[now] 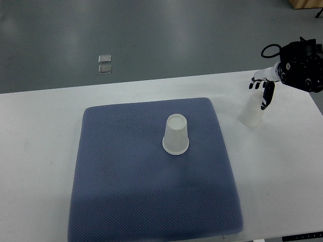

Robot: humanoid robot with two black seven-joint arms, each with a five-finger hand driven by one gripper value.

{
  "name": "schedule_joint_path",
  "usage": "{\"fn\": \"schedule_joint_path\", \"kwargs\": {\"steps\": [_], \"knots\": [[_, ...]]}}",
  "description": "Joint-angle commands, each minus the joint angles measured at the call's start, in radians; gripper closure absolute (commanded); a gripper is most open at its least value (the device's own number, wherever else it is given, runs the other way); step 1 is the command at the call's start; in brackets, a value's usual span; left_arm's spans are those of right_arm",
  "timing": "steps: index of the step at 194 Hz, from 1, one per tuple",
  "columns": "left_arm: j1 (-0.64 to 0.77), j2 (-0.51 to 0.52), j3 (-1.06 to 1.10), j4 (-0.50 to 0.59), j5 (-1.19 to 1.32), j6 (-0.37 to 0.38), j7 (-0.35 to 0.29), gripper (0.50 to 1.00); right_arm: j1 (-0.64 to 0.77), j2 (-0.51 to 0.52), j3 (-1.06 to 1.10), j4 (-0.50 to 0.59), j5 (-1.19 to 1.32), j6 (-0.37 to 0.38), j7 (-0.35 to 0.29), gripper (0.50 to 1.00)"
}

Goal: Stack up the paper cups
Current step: 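Lower the right hand and close its fingers around the cup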

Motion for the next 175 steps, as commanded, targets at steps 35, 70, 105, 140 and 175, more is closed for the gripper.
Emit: {"fn": "schedule_joint_path", "kwargs": {"steps": [35,70,105,140,175], "knots": [[0.000,0.000,0.000,0.003,0.000,0.002,0.000,0.500,-0.024,0.008,0.000,-0.017,0.001,0.000,0.000,0.634],[0.000,0.000,0.000,0.005,0.000,0.004,0.000,0.500,-0.038,0.028,0.002,-0.034,0.002,0.000,0.002,0.636],[0.008,0.000,0.000,0.005,0.000,0.004,0.000,0.500,-0.046,0.035,0.002,-0.046,0.002,0.000,0.002,0.662],[0.008,0.000,0.000,0.005,0.000,0.004,0.000,0.500,-0.053,0.034,0.026,-0.048,0.002,0.000,0.002,0.701],[0.008,0.000,0.000,0.005,0.000,0.004,0.000,0.500,-0.053,0.034,0.028,-0.048,0.000,0.000,0.002,0.830]]}}
